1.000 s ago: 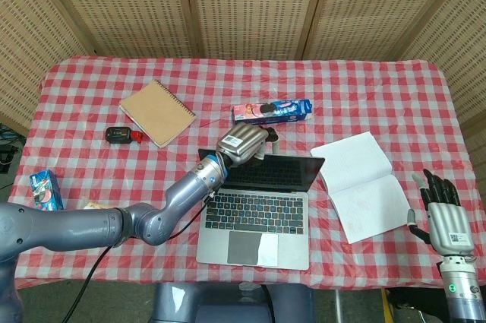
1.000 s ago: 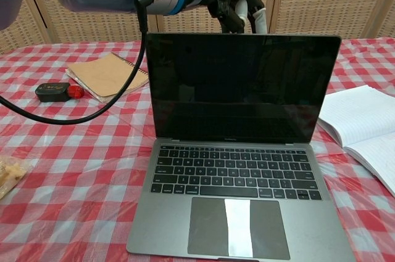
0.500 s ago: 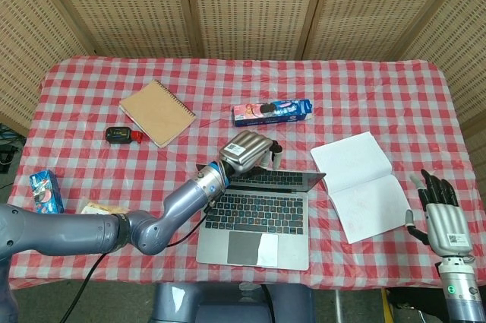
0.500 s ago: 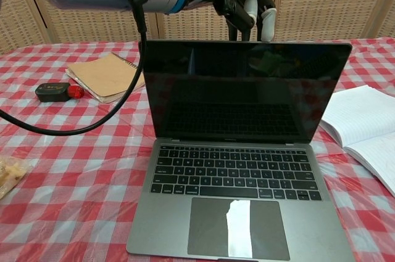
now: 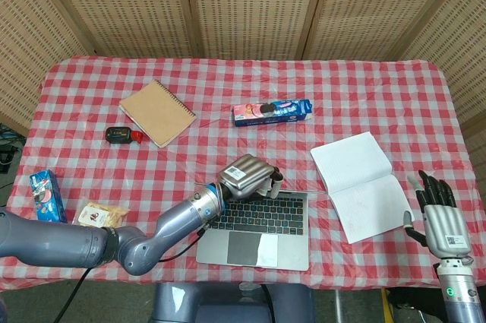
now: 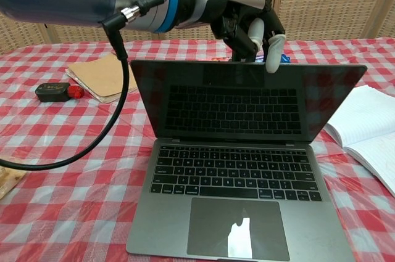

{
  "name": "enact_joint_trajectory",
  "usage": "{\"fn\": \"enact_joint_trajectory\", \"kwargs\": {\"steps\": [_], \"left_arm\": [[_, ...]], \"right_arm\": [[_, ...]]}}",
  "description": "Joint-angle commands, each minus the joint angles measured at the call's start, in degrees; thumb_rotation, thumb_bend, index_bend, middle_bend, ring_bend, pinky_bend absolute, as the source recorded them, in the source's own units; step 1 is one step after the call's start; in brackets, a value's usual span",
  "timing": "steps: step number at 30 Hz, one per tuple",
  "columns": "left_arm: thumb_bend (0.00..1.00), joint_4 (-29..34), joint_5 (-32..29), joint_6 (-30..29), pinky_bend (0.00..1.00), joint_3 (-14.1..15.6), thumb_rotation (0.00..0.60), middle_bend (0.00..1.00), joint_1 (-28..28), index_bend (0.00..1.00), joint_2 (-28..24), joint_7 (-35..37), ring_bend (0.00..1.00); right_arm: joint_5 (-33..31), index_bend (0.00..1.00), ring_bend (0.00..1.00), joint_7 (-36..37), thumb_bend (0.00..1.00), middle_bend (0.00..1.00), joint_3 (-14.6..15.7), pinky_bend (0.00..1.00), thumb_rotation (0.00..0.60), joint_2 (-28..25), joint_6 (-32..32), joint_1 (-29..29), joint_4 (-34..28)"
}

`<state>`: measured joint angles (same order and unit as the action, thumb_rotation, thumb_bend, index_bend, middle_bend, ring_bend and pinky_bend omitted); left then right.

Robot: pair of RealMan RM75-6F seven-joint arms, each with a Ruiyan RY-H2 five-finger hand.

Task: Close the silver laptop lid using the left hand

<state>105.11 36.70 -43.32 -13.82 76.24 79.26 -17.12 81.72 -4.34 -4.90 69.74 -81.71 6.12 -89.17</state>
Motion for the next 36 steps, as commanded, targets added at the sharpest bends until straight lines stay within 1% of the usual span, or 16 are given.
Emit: {"fn": "enact_joint_trajectory", "kwargs": {"steps": [1, 9, 17, 23, 28, 36], "left_arm": [[1.00, 1.37, 1.21, 0.03, 0.44, 0.50, 0.600, 0.46, -0.42, 0.59, -0.44, 0.33, 0.46], [1.00, 4.64, 4.39, 0.39, 0.44, 1.91, 0.600, 0.46, -1.78, 0.57, -1.45, 1.40, 0.46], [1.00, 5.04, 6.14, 0.44, 0.44, 3.06, 0.600, 0.44, -3.16, 0.53, -1.02, 3.10, 0.46], [1.00, 5.13, 7.57, 0.70, 0.44, 3.77, 0.600, 0.41, -4.23, 0.49, -0.59, 4.47, 0.46], [1.00, 5.17, 8.99, 0.94, 0.45, 4.23, 0.600, 0.35, -5.02, 0.41, -0.31, 5.36, 0.46], [1.00, 4.50, 10.42, 1.58, 0.45, 4.67, 0.600, 0.29, -6.12, 0.34, 0.17, 7.01, 0.46]], "right_arm": [[0.05, 0.00, 0.00, -0.19, 0.75, 0.00, 0.06, 0.00, 0.600, 0.06, 0.00, 0.00, -0.07], [-0.04, 0.00, 0.00, -0.56, 0.75, 0.00, 0.18, 0.00, 0.600, 0.19, 0.29, 0.08, -0.16], [0.06, 0.00, 0.00, -0.81, 0.75, 0.00, 0.25, 0.00, 0.600, 0.07, 0.15, 0.02, -0.51], [0.26, 0.00, 0.00, -0.88, 0.75, 0.00, 0.38, 0.00, 0.600, 0.02, 0.08, -0.02, -0.73], [0.09, 0.00, 0.00, -0.91, 0.75, 0.00, 0.35, 0.00, 0.600, 0.00, 0.21, -0.01, -0.80], [-0.09, 0.00, 0.00, -1.04, 0.75, 0.00, 0.35, 0.00, 0.600, -0.08, 0.35, 0.00, -0.97]]}}
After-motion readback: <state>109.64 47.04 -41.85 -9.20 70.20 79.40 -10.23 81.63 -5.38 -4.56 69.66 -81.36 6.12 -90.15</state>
